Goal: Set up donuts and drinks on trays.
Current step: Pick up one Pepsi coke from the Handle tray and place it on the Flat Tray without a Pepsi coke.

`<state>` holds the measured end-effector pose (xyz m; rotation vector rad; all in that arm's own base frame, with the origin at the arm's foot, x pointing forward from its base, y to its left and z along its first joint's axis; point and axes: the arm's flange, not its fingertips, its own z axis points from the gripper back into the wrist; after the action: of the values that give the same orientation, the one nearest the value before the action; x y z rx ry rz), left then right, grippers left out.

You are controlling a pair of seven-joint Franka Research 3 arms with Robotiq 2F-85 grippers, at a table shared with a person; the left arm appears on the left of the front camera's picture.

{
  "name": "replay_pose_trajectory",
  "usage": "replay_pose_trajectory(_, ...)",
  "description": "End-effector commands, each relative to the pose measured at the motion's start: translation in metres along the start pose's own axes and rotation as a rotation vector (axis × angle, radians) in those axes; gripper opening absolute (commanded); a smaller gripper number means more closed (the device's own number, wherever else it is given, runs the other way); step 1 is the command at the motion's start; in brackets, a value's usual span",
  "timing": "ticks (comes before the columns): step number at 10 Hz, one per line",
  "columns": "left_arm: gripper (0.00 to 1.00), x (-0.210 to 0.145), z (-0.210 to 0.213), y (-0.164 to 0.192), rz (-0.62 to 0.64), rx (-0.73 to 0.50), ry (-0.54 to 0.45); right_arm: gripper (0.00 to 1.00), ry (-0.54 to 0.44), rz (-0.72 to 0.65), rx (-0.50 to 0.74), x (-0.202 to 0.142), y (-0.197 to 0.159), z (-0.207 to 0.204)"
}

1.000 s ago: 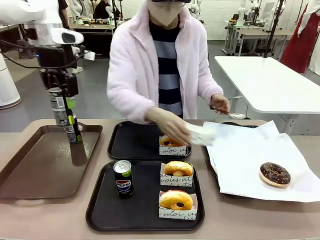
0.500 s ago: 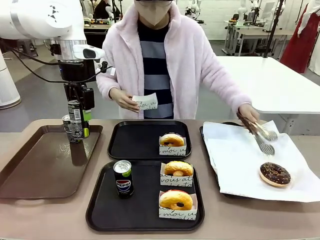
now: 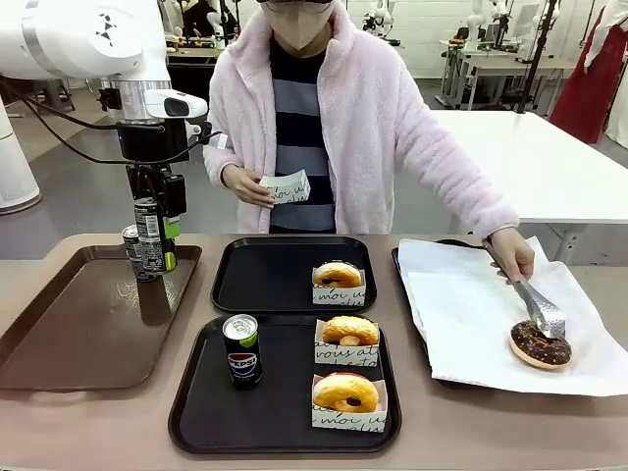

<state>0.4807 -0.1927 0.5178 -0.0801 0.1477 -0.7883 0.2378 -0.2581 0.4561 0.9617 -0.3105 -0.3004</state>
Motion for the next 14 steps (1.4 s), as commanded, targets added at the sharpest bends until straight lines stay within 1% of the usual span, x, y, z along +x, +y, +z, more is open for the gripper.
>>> replay_pose_trajectory(1,0.59,-0.002,0.003,0.0,0.002,0.0,-0.001,1.0,0.01,-0.007,0.0,-0.002,0.001,0.001)
replay_pose_trajectory(3,0.59,0.0,0.0,0.0,0.0,0.0,0.0,1.0,0.01,-0.007,0.0,-0.002,0.001,0.001)
replay_pose_trajectory(4,0.59,0.012,-0.001,-0.004,-0.054,-0.027,-0.002,1.0,0.01,-0.007,0.0,-0.002,0.001,0.001)
replay_pose_trajectory(6,0.59,0.042,0.002,-0.001,-0.064,-0.068,-0.027,1.0,0.01,-0.007,0.0,-0.002,0.001,0.001)
replay_pose_trajectory(7,0.59,0.055,0.001,-0.003,-0.065,-0.051,-0.027,1.0,0.01,-0.007,0.0,-0.002,0.001,0.001)
replay_pose_trajectory(8,0.59,0.075,0.001,-0.003,-0.042,-0.029,-0.05,1.0,0.01,-0.007,0.0,-0.002,0.001,0.001)
replay_pose_trajectory(10,0.59,0.109,-0.004,-0.005,-0.032,-0.042,-0.045,1.0,0.01,-0.007,0.0,-0.002,0.001,0.001)
replay_pose_trajectory(14,0.59,0.158,-0.018,-0.016,-0.009,-0.032,-0.101,1.0,0.01,-0.007,0.0,-0.002,0.001,0.001)
